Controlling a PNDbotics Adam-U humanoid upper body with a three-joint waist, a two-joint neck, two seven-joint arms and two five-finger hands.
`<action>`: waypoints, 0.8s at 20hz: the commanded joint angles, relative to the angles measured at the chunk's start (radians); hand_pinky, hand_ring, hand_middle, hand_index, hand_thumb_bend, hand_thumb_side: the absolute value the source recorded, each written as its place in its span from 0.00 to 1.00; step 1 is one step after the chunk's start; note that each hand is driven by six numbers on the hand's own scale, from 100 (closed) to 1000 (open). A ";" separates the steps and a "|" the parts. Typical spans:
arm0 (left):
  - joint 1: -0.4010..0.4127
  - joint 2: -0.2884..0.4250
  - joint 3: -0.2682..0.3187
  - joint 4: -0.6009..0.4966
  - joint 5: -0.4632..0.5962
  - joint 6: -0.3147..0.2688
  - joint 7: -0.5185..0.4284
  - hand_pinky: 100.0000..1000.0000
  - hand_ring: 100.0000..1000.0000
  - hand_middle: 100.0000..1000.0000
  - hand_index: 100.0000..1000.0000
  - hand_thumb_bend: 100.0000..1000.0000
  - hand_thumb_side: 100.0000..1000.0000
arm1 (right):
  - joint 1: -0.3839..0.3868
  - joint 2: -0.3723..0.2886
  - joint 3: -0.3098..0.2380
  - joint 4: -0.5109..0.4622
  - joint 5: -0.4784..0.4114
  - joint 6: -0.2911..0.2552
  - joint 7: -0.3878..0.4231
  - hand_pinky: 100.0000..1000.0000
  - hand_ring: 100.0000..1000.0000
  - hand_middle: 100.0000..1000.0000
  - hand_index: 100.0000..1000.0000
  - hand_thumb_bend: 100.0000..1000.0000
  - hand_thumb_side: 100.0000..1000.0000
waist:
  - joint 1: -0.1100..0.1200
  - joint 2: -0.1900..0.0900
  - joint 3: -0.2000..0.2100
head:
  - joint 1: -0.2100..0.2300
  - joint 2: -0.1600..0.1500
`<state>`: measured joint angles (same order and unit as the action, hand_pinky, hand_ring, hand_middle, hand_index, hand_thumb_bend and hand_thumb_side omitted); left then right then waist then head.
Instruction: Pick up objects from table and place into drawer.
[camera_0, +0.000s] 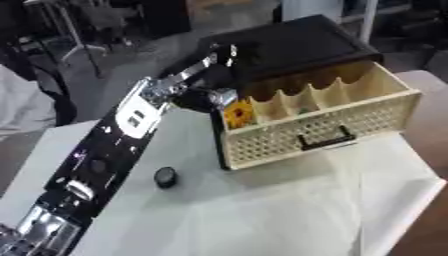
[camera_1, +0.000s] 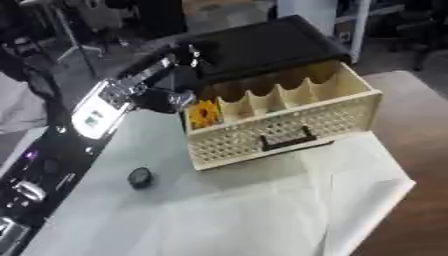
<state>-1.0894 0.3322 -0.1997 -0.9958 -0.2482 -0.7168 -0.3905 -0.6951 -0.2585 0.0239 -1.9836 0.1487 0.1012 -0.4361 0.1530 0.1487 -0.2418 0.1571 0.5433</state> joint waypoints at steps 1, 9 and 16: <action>-0.014 0.026 0.013 -0.011 -0.020 -0.166 -0.126 0.51 0.76 0.77 0.96 0.00 0.50 | -0.019 -0.006 -0.007 -0.016 -0.001 -0.002 -0.002 0.14 0.23 0.21 0.52 0.85 0.99 | -0.008 -0.013 0.000 | 0.000 -0.002; -0.003 0.019 0.016 -0.094 0.047 -0.112 -0.065 0.43 0.68 0.68 0.88 0.00 0.60 | -0.018 -0.018 -0.010 -0.016 0.005 0.000 -0.006 0.13 0.23 0.21 0.52 0.86 0.97 | -0.020 -0.019 0.017 | -0.009 0.020; 0.042 0.059 0.041 -0.260 0.149 -0.027 0.038 0.43 0.65 0.65 0.85 0.00 0.76 | -0.012 -0.054 -0.022 -0.016 0.019 -0.002 -0.029 0.13 0.23 0.22 0.52 0.86 0.95 | -0.047 -0.031 0.058 | -0.038 0.057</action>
<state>-1.0330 0.3518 -0.1717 -1.2149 -0.1193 -0.7353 -0.3540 -0.6945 -0.2880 0.0106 -1.9836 0.1577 0.0995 -0.4586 0.1151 0.1352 -0.1833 0.1247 0.5903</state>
